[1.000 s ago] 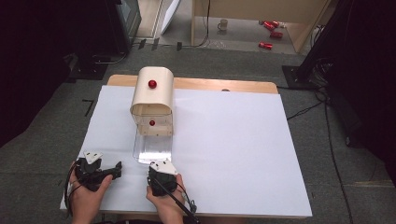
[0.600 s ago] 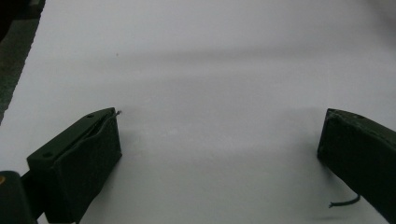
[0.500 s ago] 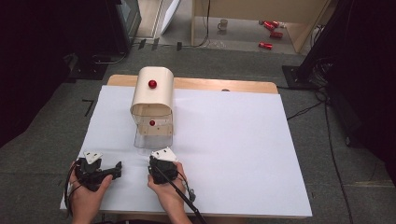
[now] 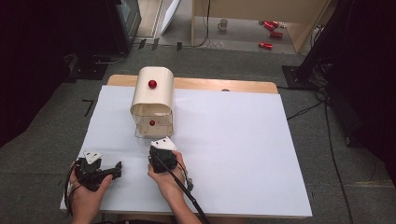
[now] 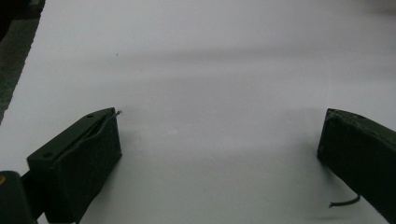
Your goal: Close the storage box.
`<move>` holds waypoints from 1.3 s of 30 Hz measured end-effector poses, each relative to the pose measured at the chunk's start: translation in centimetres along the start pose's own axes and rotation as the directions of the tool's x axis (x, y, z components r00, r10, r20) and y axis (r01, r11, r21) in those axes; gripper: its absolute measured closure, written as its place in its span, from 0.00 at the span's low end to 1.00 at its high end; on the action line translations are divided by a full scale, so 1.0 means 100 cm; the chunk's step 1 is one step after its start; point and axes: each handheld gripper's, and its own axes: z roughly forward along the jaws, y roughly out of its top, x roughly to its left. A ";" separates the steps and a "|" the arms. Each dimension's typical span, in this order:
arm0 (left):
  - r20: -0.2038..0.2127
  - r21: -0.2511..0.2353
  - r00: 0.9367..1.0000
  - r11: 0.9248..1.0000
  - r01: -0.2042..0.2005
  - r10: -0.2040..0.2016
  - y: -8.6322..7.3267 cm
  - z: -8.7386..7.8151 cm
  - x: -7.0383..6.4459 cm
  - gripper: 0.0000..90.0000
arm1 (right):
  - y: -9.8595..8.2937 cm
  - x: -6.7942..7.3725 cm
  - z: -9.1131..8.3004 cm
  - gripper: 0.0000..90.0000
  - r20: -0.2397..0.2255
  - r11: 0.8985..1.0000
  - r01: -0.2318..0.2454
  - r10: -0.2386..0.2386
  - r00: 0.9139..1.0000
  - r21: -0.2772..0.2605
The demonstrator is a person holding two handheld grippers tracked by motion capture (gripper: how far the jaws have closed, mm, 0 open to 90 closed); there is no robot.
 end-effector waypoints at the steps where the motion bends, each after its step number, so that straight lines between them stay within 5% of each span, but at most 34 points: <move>1: 0.000 0.000 1.000 1.000 0.000 0.000 0.000 0.000 0.000 0.00 | 0.002 -0.001 0.002 0.89 0.002 1.000 0.001 0.000 1.000 -0.002; 35: 0.001 0.001 1.000 1.000 0.000 0.000 0.000 0.000 0.000 0.00 | 0.015 -0.016 0.036 0.87 0.031 0.999 0.041 -0.041 0.999 0.004; 39: 0.001 0.002 1.000 1.000 -0.001 0.001 0.000 0.000 0.000 0.00 | 0.014 -0.017 0.036 0.73 0.006 0.999 0.036 -0.036 0.999 0.004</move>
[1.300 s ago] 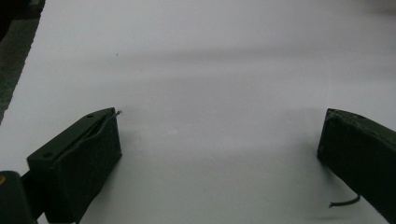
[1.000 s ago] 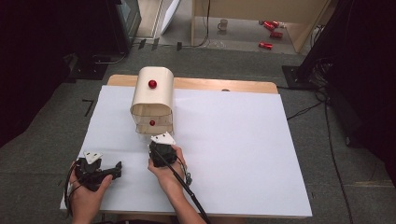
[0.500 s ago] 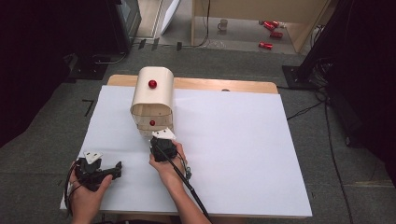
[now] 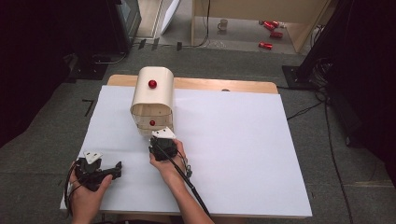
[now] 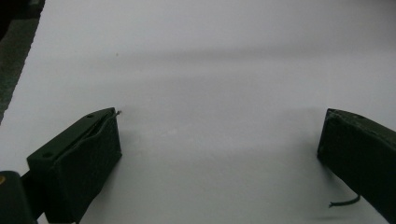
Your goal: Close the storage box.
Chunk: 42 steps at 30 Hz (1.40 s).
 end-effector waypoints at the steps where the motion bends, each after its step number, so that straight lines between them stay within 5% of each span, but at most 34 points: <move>1: 0.000 0.000 1.000 1.000 0.000 0.000 0.000 0.000 0.000 0.00 | 0.000 0.000 0.000 0.68 -0.004 1.000 0.007 -0.007 1.000 0.004; 8: -0.001 0.001 1.000 1.000 -0.001 0.001 0.000 0.000 0.000 0.00 | -0.005 -0.009 -0.003 0.31 -0.014 0.995 0.053 -0.052 0.999 0.083; 13: -0.001 0.000 1.000 1.000 0.000 0.000 0.000 0.000 0.000 0.00 | -0.008 -0.020 -0.014 0.20 -0.030 0.994 0.055 -0.053 0.998 0.089; 22: -0.001 0.000 1.000 1.000 -0.001 0.001 0.000 0.000 0.000 0.00 | -0.013 -0.048 -0.039 0.15 -0.009 0.996 0.039 -0.038 0.999 0.074; 42: -0.002 -0.001 1.000 1.000 -0.001 0.001 0.000 0.000 0.000 0.00 | -0.031 -0.126 -0.105 0.15 0.136 0.999 -0.027 0.021 0.990 0.046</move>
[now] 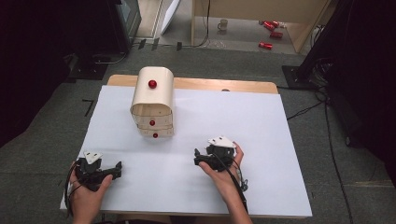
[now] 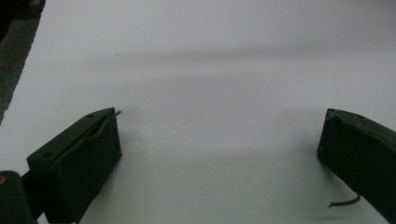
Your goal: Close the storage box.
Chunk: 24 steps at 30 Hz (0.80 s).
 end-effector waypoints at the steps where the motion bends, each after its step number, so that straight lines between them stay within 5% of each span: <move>1: 0.000 0.000 1.000 1.000 0.000 0.000 0.000 0.000 0.000 0.00 | -0.002 -0.005 -0.003 0.15 0.008 1.000 -0.008 0.008 1.000 -0.003; 24: -0.001 -0.002 1.000 1.000 -0.001 0.001 0.000 0.000 0.000 0.00 | -0.040 -0.097 -0.046 0.15 0.154 0.993 -0.119 0.118 0.981 -0.001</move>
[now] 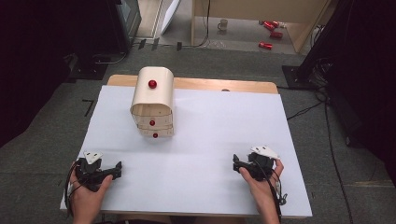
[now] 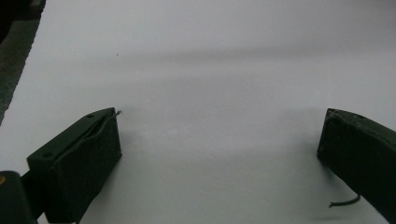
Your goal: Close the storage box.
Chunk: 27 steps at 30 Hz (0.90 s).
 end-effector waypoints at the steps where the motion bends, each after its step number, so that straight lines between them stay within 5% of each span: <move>1: 0.000 0.002 1.000 1.000 -0.003 0.003 0.000 0.000 0.000 0.00 | -0.002 -0.005 -0.001 0.15 0.007 1.000 -0.004 0.004 1.000 0.002; 13: 0.000 0.000 1.000 1.000 -0.002 0.002 0.000 0.000 0.000 0.00 | -0.021 -0.058 -0.016 0.15 0.074 0.996 -0.088 0.088 0.993 0.002; 27: 0.000 0.000 1.000 1.000 -0.002 0.002 0.000 0.000 0.000 0.00 | -0.044 -0.101 -0.023 0.15 0.154 0.994 -0.100 0.092 0.984 0.043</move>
